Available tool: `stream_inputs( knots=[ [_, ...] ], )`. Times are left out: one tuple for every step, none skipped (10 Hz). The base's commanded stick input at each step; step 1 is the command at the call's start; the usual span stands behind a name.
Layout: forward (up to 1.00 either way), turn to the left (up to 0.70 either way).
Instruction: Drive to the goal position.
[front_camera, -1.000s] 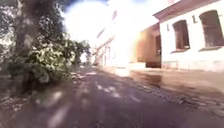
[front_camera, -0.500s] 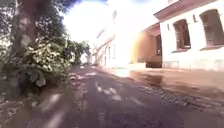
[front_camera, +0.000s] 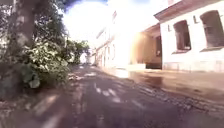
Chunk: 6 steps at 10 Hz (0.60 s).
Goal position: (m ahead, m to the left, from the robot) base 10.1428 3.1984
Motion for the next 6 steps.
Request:
stream_inputs(
  knots=[
    [0.3, 0.0],
    [0.3, 0.0],
    [0.3, 0.0],
    [0.3, 0.0],
    [0.3, 0.0],
    [0.3, 0.0]
  ],
)
